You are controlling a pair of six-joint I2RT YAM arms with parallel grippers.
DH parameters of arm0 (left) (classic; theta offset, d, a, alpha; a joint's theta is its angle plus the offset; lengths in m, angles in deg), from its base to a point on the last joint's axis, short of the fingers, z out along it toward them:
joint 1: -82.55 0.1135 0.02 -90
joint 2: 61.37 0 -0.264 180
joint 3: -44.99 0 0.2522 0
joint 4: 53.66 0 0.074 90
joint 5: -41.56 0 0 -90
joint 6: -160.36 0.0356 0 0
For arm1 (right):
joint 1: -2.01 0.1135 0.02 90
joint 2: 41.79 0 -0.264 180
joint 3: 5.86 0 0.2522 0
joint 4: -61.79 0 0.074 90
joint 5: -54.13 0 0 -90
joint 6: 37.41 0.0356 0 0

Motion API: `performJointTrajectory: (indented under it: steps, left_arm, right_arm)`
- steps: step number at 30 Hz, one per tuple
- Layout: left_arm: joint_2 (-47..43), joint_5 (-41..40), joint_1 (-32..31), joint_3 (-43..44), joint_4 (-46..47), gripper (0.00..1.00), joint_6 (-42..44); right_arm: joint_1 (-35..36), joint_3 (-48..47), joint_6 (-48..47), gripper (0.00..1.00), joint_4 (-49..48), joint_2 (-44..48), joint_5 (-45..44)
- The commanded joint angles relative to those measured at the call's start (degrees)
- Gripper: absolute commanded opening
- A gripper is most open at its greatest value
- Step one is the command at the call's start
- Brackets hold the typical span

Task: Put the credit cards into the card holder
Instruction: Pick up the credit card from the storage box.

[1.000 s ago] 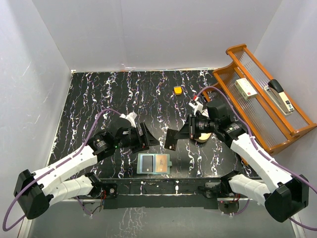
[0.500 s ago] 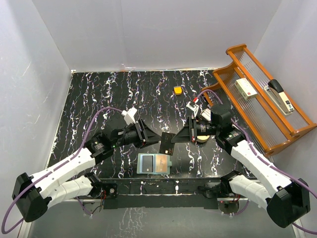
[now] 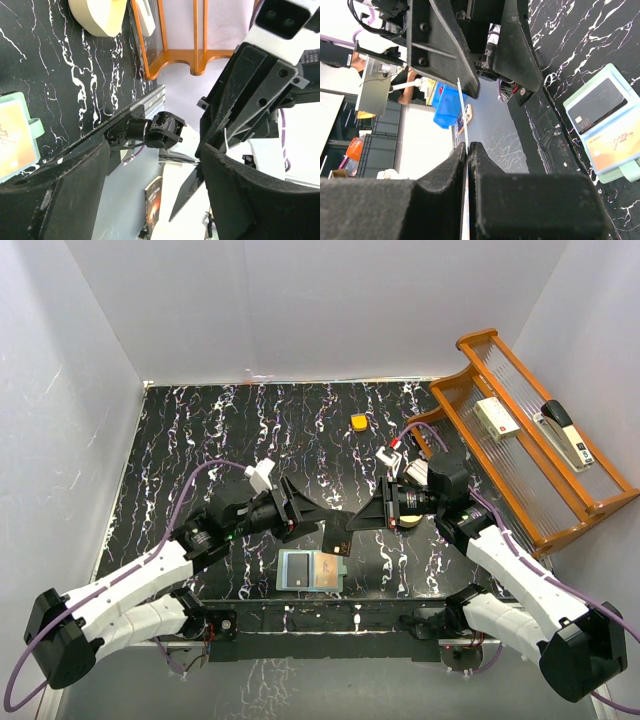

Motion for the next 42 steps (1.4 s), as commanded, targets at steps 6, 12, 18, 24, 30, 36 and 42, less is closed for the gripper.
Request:
performJointTrajectory:
  steps: [6,12,18,24,30,36,42]
  left_arm:
    - [-8.31,-5.8,-0.33,0.34,-0.06,0.8,-1.22]
    - [-6.93,-2.81,-0.38,-0.58,4.33,0.68,-0.16]
    - [-3.04,1.77,-0.37,-0.98,9.36,0.52,-0.6]
    - [-1.15,4.55,-0.44,-0.87,13.46,0.31,-1.48]
    - [-3.62,2.12,-0.33,-2.76,12.71,0.0,-1.54]
    - [-3.79,4.91,-0.37,-2.89,15.12,0.0,0.4]
    - [-5.15,6.76,-0.32,-2.48,14.64,0.11,2.21]
  right_arm:
    - [0.27,-0.22,0.39,0.0,-3.57,-0.01,0.39]
    - [0.25,-0.38,3.22,0.0,-6.79,-0.06,0.83]
    - [0.28,0.23,6.1,0.0,-10.78,-0.16,0.76]
    - [0.36,0.34,6.13,0.0,-11.67,-1.82,1.31]
    - [0.36,0.09,2.04,0.0,-8.51,-4.53,1.21]
    - [0.36,-0.91,-2.05,0.03,-6.64,-6.86,2.35]
    - [0.32,-1.7,-4.98,0.0,-5.16,-6.17,4.54]
